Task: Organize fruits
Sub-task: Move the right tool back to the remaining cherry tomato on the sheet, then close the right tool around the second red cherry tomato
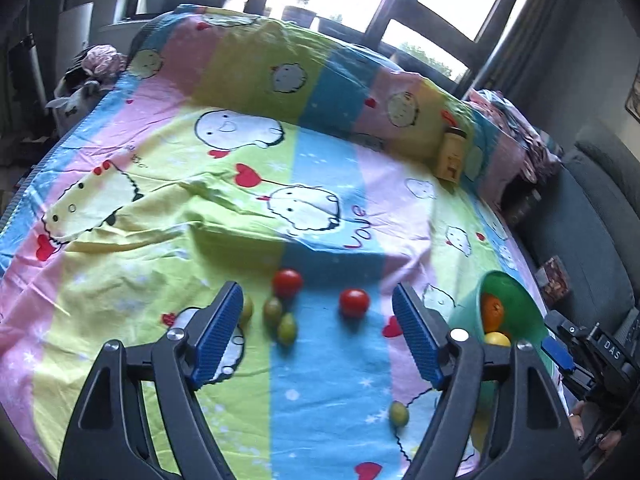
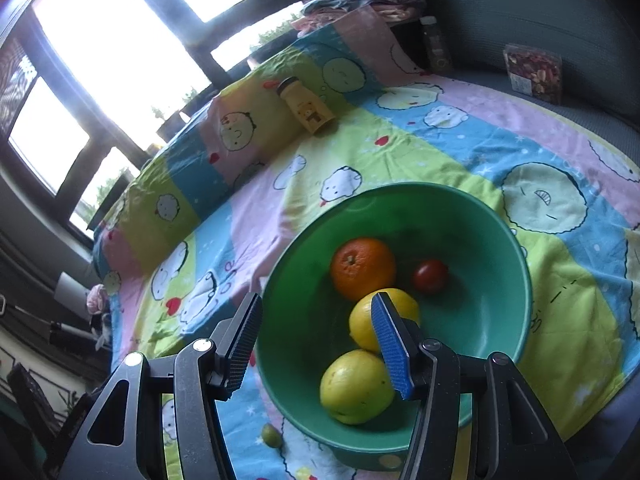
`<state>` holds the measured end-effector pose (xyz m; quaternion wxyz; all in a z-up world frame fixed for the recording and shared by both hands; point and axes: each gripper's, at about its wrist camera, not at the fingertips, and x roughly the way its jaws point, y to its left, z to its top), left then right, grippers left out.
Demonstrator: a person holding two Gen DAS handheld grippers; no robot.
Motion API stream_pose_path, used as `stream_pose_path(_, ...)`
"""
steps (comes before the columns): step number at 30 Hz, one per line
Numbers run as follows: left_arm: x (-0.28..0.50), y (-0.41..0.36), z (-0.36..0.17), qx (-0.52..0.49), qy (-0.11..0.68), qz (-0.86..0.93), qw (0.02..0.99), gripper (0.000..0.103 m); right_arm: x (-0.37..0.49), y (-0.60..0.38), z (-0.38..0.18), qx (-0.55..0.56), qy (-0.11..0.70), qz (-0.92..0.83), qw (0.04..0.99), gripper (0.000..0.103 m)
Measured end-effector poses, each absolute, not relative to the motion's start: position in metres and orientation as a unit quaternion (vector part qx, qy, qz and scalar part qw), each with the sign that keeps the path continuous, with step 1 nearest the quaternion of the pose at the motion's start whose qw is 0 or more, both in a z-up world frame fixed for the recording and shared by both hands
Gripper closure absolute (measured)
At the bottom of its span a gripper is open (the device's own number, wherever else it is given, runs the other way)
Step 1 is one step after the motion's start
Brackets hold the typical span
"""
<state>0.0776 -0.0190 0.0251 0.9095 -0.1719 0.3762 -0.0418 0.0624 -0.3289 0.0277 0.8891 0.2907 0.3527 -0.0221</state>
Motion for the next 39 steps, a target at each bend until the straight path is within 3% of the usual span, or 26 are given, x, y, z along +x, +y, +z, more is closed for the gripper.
stream_pose_path(14,0.112,0.003,-0.017,-0.205,0.42,-0.019,0.884,0.028,0.112,-0.235,0.021,0.218,0.422,0.087,0.876,0.046)
stream_pose_path(23,0.14,-0.004,-0.039,-0.225,0.449,-0.017,0.864,0.05,0.184,-0.196,-0.011,0.213,0.497,0.123,0.832,0.046)
stream_pose_path(28,0.151,-0.011,-0.05,-0.209,0.46,-0.019,0.863,0.056,0.197,-0.183,-0.042,0.205,0.534,0.11,0.813,0.05)
stream_pose_path(39,0.16,-0.016,-0.063,-0.199,0.48,-0.02,0.854,0.063,0.203,-0.178,-0.055,0.185,0.551,0.099,0.808,0.061)
